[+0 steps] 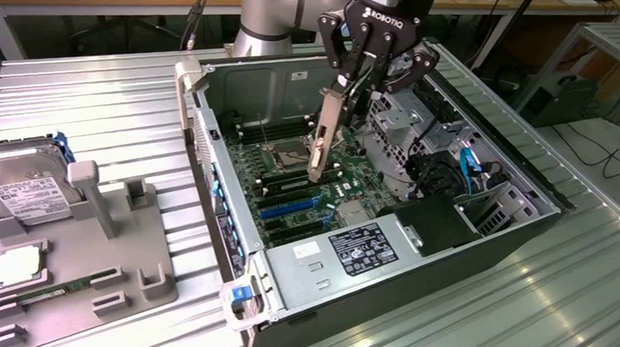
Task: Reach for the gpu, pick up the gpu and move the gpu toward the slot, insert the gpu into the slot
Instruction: 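Insert the gpu into the slot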
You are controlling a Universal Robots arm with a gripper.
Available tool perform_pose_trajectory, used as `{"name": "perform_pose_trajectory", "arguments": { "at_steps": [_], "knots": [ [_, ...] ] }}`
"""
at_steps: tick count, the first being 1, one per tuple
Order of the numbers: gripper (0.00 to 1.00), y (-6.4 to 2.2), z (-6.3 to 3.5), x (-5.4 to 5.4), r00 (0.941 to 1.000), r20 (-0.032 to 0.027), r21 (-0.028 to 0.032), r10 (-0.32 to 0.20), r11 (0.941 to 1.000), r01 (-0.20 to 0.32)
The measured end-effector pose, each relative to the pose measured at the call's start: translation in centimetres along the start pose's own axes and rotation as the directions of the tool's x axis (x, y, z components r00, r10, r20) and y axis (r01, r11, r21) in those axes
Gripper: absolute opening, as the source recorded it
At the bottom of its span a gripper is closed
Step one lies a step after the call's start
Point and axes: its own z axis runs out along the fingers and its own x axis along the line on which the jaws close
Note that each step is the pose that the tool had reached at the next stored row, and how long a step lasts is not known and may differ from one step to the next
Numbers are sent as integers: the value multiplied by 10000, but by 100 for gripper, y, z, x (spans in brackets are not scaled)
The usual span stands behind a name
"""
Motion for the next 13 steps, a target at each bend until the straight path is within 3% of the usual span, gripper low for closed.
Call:
{"name": "perform_pose_trajectory", "arguments": {
  "at_steps": [5,6,10,13],
  "knots": [
    [28,-1,14,0,9954,56,-17,953,9954,-953],
    [28,-1,19,0,9914,76,-26,1309,9914,-1309],
    [28,-1,28,-1,9796,116,-43,2008,9796,-2007],
    [28,-2,34,0,9673,146,-59,2534,9674,-2533]
  ]
}}
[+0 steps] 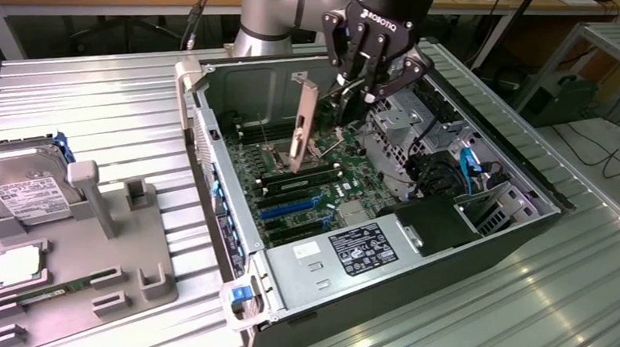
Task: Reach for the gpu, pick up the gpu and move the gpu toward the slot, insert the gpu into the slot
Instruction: 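Insert the gpu into the slot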
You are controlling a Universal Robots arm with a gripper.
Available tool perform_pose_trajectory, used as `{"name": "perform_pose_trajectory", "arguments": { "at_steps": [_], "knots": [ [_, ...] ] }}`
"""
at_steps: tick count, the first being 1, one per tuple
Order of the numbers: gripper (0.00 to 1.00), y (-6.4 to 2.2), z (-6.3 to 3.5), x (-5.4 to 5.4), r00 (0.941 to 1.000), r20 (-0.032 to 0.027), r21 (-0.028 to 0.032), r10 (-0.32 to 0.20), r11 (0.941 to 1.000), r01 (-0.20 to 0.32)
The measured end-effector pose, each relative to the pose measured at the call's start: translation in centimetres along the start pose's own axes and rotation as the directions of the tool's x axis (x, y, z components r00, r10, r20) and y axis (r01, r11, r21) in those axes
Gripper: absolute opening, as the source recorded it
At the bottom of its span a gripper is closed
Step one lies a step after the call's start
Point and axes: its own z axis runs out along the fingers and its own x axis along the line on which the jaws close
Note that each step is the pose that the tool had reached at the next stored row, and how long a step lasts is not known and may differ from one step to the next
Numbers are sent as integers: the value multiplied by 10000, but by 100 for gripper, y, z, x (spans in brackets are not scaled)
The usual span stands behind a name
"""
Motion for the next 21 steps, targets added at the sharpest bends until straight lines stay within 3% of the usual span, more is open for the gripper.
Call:
{"name": "perform_pose_trajectory", "arguments": {
  "at_steps": [5,10,16,18,21],
  "knots": [
    [28,-1,11,0,9957,54,-17,923,9957,-923],
    [28,-2,40,0,9819,111,-38,1893,9819,-1893],
    [28,-8,140,-2,9533,173,-73,3015,9535,-3014],
    [28,-12,201,-3,9333,203,-95,3586,9335,-3584],
    [28,-16,261,-4,9152,227,-113,4024,9155,-4022]
  ]
}}
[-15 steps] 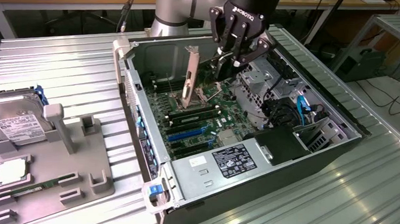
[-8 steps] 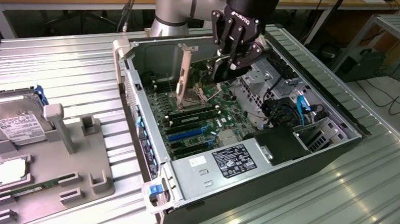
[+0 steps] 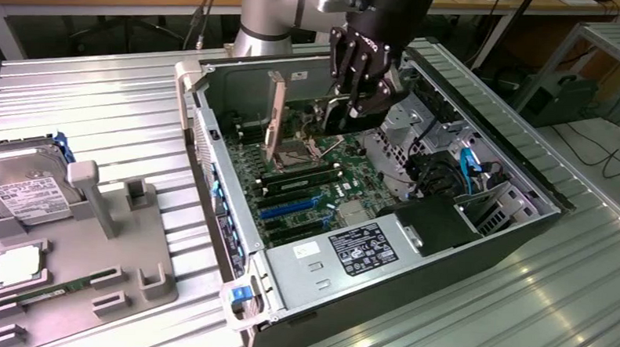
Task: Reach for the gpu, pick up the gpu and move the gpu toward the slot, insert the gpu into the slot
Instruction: 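Insert the gpu into the slot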
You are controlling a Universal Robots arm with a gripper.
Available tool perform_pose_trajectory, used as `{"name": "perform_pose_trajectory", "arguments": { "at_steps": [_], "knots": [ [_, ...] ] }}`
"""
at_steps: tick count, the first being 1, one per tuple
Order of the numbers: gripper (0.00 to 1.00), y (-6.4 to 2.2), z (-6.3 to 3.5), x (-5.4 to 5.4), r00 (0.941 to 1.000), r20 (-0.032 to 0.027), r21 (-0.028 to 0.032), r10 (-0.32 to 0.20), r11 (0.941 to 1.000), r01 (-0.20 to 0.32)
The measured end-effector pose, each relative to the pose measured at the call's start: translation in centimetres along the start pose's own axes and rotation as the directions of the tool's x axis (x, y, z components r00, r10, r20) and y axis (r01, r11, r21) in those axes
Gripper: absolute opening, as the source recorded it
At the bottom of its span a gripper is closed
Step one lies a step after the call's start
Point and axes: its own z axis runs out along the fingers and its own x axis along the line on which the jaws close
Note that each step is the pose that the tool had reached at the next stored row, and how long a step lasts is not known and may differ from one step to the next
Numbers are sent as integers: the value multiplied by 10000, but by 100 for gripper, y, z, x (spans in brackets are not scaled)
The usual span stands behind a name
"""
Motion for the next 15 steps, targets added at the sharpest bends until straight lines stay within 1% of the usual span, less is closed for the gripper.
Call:
{"name": "perform_pose_trajectory", "arguments": {
  "at_steps": [1,3,4,6,7,9,10,11,12,13,15],
  "knots": [
    [28,-1,15,0,10000,1,-10,19,10000,-19],
    [28,-5,52,-1,10000,3,-84,48,10000,-48],
    [28,-6,69,-1,10000,3,-97,66,9999,-66],
    [28,-9,108,-7,9998,7,-101,201,9997,-201],
    [28,-8,147,-9,9989,25,-104,466,9989,-466],
    [28,24,161,-15,9988,23,-107,488,9988,-488],
    [28,66,172,-20,9988,12,-106,486,9988,-485],
    [28,79,176,-24,9989,-12,-105,461,9989,-461],
    [28,80,182,-35,9991,-93,-100,417,9991,-418],
    [28,79,188,-60,9991,-142,-93,388,9992,-389],
    [28,78,208,-119,9993,-161,-69,337,9994,-338]
  ]
}}
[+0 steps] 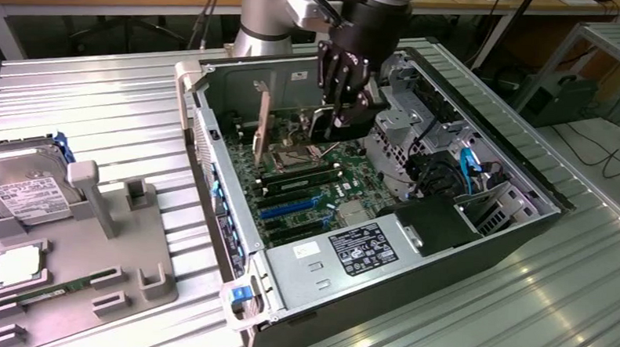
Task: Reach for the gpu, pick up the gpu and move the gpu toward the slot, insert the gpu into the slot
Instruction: 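Insert the gpu into the slot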
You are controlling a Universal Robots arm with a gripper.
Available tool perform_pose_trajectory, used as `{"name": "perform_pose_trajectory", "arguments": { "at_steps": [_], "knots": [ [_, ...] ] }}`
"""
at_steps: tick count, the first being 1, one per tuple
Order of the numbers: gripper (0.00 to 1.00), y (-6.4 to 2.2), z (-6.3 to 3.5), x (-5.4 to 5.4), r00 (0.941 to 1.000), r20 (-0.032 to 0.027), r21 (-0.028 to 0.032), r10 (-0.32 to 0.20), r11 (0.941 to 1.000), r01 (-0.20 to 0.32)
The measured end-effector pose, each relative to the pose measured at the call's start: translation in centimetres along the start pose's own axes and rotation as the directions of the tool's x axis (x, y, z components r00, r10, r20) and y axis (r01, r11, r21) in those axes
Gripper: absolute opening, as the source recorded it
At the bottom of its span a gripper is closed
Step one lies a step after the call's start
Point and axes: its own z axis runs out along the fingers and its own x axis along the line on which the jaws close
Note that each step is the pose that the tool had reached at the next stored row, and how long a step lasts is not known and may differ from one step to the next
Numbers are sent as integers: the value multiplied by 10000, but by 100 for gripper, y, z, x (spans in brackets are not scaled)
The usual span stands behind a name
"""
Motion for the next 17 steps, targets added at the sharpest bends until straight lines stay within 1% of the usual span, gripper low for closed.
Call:
{"name": "perform_pose_trajectory", "arguments": {
  "at_steps": [2,5,6,7,8,11,17],
  "knots": [
    [28,-3,27,-40,10000,-9,7,-72,10000,72],
    [28,-11,66,-53,9997,-18,19,-246,9997,246],
    [28,-11,72,-53,9993,-27,29,-372,9993,372],
    [28,-13,76,-54,9990,-34,53,-455,9989,456],
    [28,-12,79,-53,9988,-41,121,-498,9987,498],
    [28,-14,94,-54,9987,-40,374,-499,9980,500],
    [28,11,209,-57,9987,-44,376,-499,9980,500]
  ]
}}
